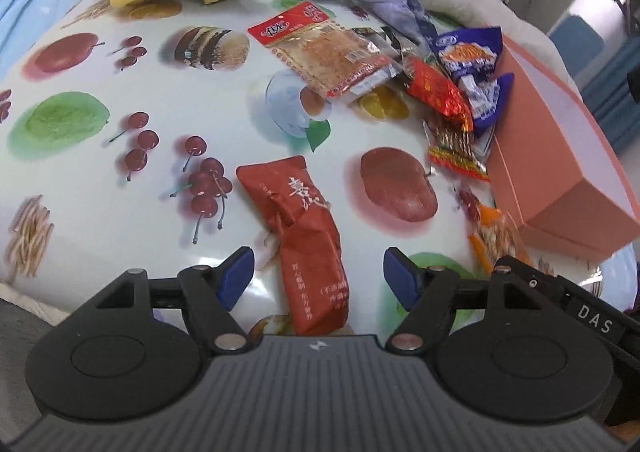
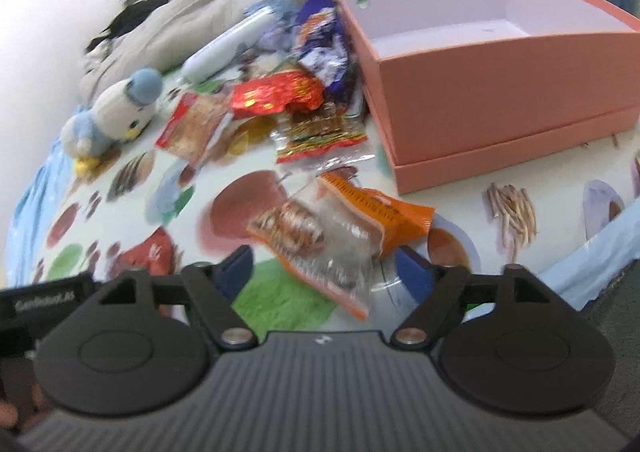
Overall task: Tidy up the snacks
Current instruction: 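Lift the orange bag with the right tool while the left tool lifts the red packet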
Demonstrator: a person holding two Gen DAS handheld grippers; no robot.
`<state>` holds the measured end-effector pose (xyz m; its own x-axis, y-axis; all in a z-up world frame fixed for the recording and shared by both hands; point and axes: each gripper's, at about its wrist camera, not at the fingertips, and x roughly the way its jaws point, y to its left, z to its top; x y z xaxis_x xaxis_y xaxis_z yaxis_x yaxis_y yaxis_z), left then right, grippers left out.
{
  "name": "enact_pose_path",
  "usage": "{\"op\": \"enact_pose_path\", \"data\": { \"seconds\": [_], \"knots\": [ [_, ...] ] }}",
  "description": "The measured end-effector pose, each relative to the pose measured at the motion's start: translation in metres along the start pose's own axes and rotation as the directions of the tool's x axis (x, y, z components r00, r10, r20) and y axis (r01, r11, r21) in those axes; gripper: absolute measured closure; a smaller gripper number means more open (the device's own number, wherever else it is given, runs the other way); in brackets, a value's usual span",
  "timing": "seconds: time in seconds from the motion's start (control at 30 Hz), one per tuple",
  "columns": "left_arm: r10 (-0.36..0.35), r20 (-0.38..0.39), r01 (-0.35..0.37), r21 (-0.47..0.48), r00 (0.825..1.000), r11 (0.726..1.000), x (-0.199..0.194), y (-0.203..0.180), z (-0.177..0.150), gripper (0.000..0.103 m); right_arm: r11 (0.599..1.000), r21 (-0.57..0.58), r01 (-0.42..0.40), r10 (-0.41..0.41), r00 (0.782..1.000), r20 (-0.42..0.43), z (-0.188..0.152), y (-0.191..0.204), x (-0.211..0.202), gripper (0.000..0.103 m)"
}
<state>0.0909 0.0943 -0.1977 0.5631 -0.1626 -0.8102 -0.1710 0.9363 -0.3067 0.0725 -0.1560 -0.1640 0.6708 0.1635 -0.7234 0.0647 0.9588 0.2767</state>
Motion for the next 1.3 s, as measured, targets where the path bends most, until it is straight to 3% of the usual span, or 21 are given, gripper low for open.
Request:
{"op": "enact_pose_path", "data": {
  "seconds": [0.23,0.3,0.47,0.6,0.67,0.9,0.93,1.03,1.3],
  "knots": [
    [-0.021,0.01,0.021,-0.061,1.0,0.998,0.012,0.003,0.009,0.029,0.99,0.138,0.028,-0.027,1.0,-0.007,0.006,-0.004,0.013,0.018],
    [-0.024,0.002,0.024,-0.052,1.0,0.998,0.017,0.002,0.011,0.029,0.987,0.149,0.058,-0.06,0.998,0.009,0.007,-0.003,0.012,0.018],
    [-0.005,-0.014,0.005,-0.013,1.0,1.0,0.027,-0.003,0.011,0.032,0.977,0.212,0.035,-0.047,0.998,0.049,0.014,-0.007,0.005,0.018],
    [-0.026,-0.012,0.026,-0.001,1.0,1.0,0.029,-0.006,0.009,0.035,0.964,0.256,0.067,-0.073,0.997,0.015,0.017,-0.01,0.013,0.018],
    [-0.004,-0.017,0.004,0.025,1.0,1.0,0.03,-0.01,0.008,0.037,0.962,0.267,0.063,-0.066,0.998,0.002,0.018,-0.012,0.018,0.018],
    [0.015,-0.027,-0.014,0.041,1.0,0.999,0.039,-0.012,0.008,0.045,0.976,0.215,0.047,-0.04,0.998,-0.04,0.023,-0.01,0.034,0.02],
    [0.027,-0.028,-0.025,0.053,0.999,0.998,0.041,-0.014,0.009,0.048,0.979,0.2,0.047,-0.038,0.998,-0.045,0.023,-0.01,0.035,0.025],
    [0.048,-0.027,-0.046,0.068,0.998,0.997,0.042,-0.018,0.011,0.057,0.986,0.153,0.062,-0.053,0.997,-0.06,0.025,-0.01,0.037,0.027],
    [0.038,-0.016,-0.036,0.076,0.999,0.996,0.035,-0.031,0.009,0.06,1.0,-0.007,0.023,-0.023,0.998,-0.061,0.026,-0.013,0.03,0.048]
  ]
}}
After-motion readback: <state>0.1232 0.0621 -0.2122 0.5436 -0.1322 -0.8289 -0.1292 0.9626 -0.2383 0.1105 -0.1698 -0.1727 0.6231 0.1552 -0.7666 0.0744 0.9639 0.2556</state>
